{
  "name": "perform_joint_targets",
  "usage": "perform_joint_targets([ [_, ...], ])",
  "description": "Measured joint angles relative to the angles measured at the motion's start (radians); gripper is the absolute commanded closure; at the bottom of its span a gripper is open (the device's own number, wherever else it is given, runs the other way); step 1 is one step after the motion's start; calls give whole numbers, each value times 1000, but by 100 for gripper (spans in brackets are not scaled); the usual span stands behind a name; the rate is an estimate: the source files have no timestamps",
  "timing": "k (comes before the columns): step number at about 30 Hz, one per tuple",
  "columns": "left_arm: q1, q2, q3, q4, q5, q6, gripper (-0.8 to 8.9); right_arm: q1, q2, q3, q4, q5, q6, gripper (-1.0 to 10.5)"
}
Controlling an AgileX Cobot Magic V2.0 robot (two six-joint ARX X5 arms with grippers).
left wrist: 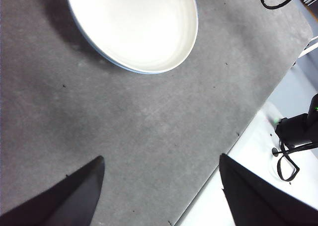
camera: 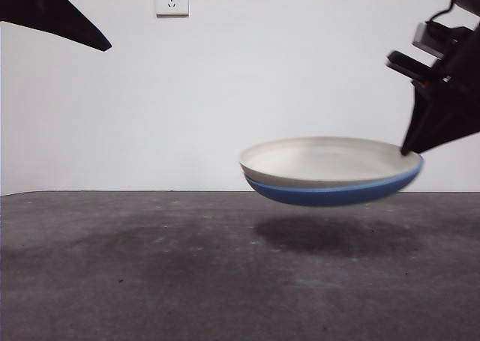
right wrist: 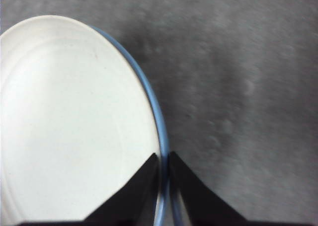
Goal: Pick up the white plate, put it on the blue plate, put it on desk
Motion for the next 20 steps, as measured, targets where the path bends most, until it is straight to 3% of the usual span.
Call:
perform_joint_targets([
  [11, 0, 0, 0, 0, 0, 0, 440, 162, 5, 13, 98, 58, 84, 938],
  [20, 0, 0, 0, 0, 0, 0, 440, 251, 119, 23, 192, 85, 156, 938],
])
